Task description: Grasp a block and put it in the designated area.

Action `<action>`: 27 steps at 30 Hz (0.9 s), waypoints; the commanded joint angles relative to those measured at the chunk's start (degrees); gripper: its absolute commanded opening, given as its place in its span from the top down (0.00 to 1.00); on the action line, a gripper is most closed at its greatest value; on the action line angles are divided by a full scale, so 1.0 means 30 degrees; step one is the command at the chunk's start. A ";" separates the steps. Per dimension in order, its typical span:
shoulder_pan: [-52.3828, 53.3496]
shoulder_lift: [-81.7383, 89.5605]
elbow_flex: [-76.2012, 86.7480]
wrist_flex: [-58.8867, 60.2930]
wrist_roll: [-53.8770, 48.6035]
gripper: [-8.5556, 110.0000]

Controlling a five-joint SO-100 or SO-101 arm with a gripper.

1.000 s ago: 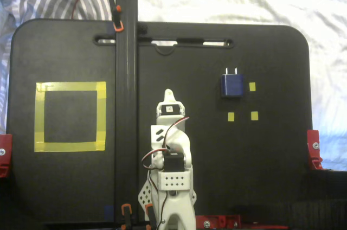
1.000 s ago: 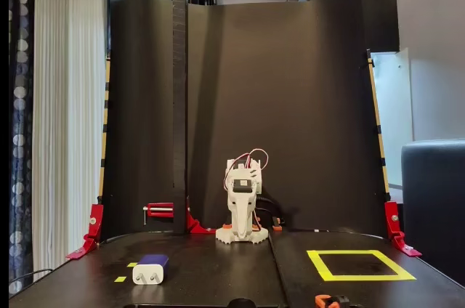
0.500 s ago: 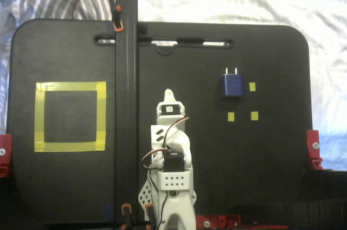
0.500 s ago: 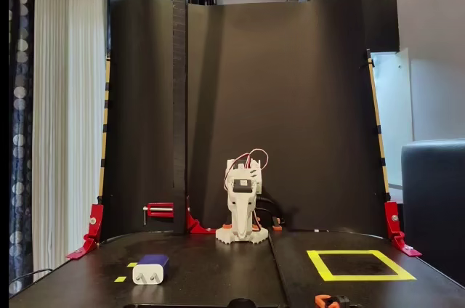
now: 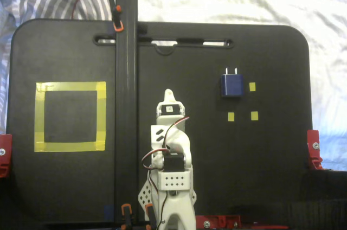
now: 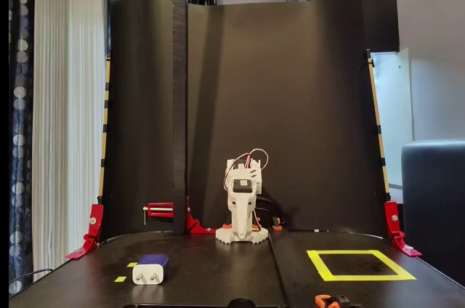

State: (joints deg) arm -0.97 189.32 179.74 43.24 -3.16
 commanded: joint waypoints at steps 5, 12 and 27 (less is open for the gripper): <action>-0.0029 0.0146 0.0117 0.0059 0.0088 0.93; 0.0000 0.0146 0.0117 0.0059 0.0059 0.93; 0.0059 -0.1143 -0.0557 -0.0703 0.0029 0.93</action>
State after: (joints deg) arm -1.32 187.47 179.65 42.36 -3.16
